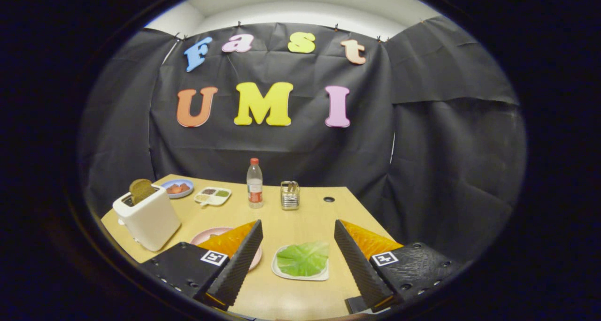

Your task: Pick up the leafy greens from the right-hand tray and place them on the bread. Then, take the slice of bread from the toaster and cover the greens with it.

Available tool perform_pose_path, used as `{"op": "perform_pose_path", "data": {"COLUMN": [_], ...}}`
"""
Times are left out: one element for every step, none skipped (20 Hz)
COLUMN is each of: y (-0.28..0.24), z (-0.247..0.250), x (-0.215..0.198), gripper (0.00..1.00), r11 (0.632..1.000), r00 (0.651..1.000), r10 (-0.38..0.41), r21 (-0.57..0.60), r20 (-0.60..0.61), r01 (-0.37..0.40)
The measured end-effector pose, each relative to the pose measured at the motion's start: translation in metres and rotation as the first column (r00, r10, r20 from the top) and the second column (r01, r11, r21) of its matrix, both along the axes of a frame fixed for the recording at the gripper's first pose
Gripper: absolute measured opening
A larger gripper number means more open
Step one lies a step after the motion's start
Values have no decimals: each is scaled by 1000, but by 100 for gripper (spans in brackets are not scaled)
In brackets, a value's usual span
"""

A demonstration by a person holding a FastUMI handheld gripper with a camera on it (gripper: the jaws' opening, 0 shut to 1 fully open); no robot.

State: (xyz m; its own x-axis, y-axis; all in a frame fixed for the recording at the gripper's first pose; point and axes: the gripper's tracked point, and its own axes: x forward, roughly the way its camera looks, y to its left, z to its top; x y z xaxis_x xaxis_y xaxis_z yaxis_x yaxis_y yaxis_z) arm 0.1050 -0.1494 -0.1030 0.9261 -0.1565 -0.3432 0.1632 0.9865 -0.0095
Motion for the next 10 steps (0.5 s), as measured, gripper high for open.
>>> {"op": "perform_pose_path", "data": {"y": [-9, -16, -21, -28, -34, -40, -45, -49, -54, -58], "z": [-10, -20, -30, -42, -55, -69, -82, -95, -108, -121], "x": [9, 19, 27, 36, 44, 50, 58, 65, 71, 78], "gripper": [95, 95, 95, 95, 95, 95, 95, 95, 95, 95], "r11": [1000, 1000, 1000, 1000, 1000, 999, 997, 995, 992, 990], "r00": [1000, 999, 997, 995, 992, 987, 980, 973, 964, 955], "r10": [-13, -17, -17, -19, -19, -21, -22, -21, -23, -23], "r21": [-4, -9, -9, -1, 17, 40, 67, 93, 112, 126], "r20": [-23, -46, -69, -96, -126, -161, -196, -229, -264, -296], "r01": [13, 17, 16, 19, 21, 28, 35, 44, 54, 63]}}
